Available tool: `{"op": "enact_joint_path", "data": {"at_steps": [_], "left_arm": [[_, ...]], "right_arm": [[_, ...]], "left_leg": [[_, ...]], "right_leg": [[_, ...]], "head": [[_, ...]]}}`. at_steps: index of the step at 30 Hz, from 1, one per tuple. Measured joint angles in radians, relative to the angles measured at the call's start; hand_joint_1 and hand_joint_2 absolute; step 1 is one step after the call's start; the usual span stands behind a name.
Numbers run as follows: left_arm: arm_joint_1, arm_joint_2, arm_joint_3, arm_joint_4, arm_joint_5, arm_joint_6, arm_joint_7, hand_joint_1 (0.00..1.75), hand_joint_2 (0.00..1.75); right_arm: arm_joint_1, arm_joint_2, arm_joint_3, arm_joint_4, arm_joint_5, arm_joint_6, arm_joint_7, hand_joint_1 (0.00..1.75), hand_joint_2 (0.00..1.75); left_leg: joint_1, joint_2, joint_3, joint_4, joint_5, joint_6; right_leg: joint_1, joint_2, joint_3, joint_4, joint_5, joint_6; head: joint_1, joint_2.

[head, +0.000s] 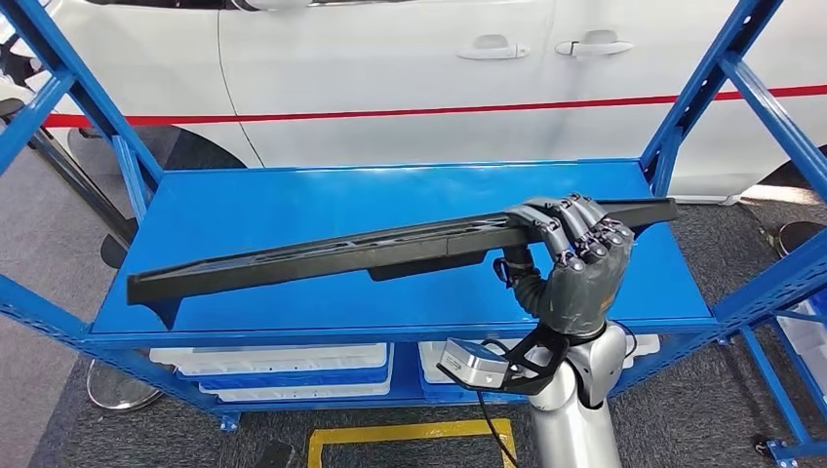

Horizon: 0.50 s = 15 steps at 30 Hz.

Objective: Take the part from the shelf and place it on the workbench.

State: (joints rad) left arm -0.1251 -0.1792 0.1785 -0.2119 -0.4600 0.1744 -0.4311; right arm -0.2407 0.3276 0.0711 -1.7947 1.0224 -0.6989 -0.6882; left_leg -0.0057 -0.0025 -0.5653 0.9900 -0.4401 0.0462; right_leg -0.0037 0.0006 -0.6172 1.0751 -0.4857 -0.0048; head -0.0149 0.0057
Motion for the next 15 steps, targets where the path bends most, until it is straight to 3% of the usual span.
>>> {"op": "enact_joint_path", "data": {"at_steps": [1, 2, 3, 4, 5, 8, 10, 13, 15], "left_arm": [[0.000, -0.001, 0.001, 0.000, 0.001, 0.001, 0.003, 0.00, 1.75], [-0.001, -0.002, 0.001, 0.000, 0.003, 0.000, 0.004, 0.00, 1.75], [-0.002, -0.003, 0.002, 0.000, 0.004, 0.000, 0.006, 0.00, 1.75], [-0.002, -0.003, 0.003, 0.000, 0.005, 0.000, 0.006, 0.00, 1.75], [-0.003, -0.004, 0.003, 0.000, 0.005, 0.000, 0.005, 0.00, 1.75], [-0.004, -0.004, 0.006, 0.000, 0.006, 0.001, 0.001, 0.00, 1.75], [-0.004, -0.004, 0.008, 0.000, 0.006, 0.003, 0.000, 0.00, 1.75], [-0.004, -0.004, 0.013, 0.000, 0.006, 0.010, 0.002, 0.00, 1.75], [-0.002, -0.004, 0.016, 0.000, 0.006, 0.013, 0.005, 0.00, 1.75]], "right_arm": [[0.002, -0.001, 0.000, -0.003, 0.000, 0.000, 0.000, 1.75, 1.75], [0.004, -0.002, 0.000, -0.005, -0.001, 0.000, 0.000, 1.75, 1.75], [0.006, -0.003, 0.000, -0.006, -0.001, 0.000, 0.000, 1.75, 1.75], [0.008, -0.003, 0.000, -0.007, -0.001, 0.000, 0.000, 1.75, 1.75], [0.008, -0.003, 0.000, -0.008, -0.002, 0.000, 0.000, 1.75, 1.75], [0.009, -0.003, 0.001, -0.010, -0.003, 0.000, 0.000, 1.75, 1.75], [0.009, -0.002, 0.001, -0.012, -0.003, 0.000, 0.000, 1.75, 1.75], [0.009, -0.002, 0.003, -0.016, -0.003, 0.000, 0.000, 1.75, 1.75], [0.009, -0.002, 0.004, -0.017, -0.003, 0.000, 0.000, 1.75, 1.75]], "left_leg": [[0.005, 0.001, 0.005, -0.009, 0.005, 0.000], [0.010, 0.001, 0.006, -0.005, 0.002, -0.003], [0.013, 0.000, 0.002, 0.006, -0.004, -0.008], [0.013, -0.001, -0.004, 0.023, -0.014, -0.017], [0.012, -0.002, -0.009, 0.035, -0.020, -0.024], [0.010, -0.003, -0.018, 0.045, -0.025, -0.036], [0.013, -0.003, -0.027, 0.069, -0.044, -0.043], [0.017, -0.002, -0.098, 0.231, -0.133, -0.056], [0.018, -0.001, -0.146, 0.331, -0.164, -0.058]], "right_leg": [[-0.004, 0.000, -0.023, 0.051, -0.019, 0.011], [-0.011, -0.001, -0.028, 0.069, -0.019, 0.020], [-0.018, 0.000, -0.029, 0.073, -0.022, 0.028], [-0.023, 0.001, -0.015, 0.043, -0.003, 0.031], [-0.023, 0.003, 0.007, -0.002, 0.012, 0.028], [-0.019, 0.007, 0.003, -0.007, 0.011, 0.007], [-0.021, 0.006, 0.003, -0.010, 0.013, -0.003], [-0.021, 0.002, 0.003, -0.011, 0.013, -0.012], [-0.018, 0.001, 0.003, -0.011, 0.012, -0.013]], "head": [[0.000, 0.000], [0.000, 0.000], [0.000, 0.000], [0.000, 0.000], [0.000, 0.000], [0.000, 0.000], [0.000, 0.000], [-0.001, 0.000], [-0.001, 0.000]]}}
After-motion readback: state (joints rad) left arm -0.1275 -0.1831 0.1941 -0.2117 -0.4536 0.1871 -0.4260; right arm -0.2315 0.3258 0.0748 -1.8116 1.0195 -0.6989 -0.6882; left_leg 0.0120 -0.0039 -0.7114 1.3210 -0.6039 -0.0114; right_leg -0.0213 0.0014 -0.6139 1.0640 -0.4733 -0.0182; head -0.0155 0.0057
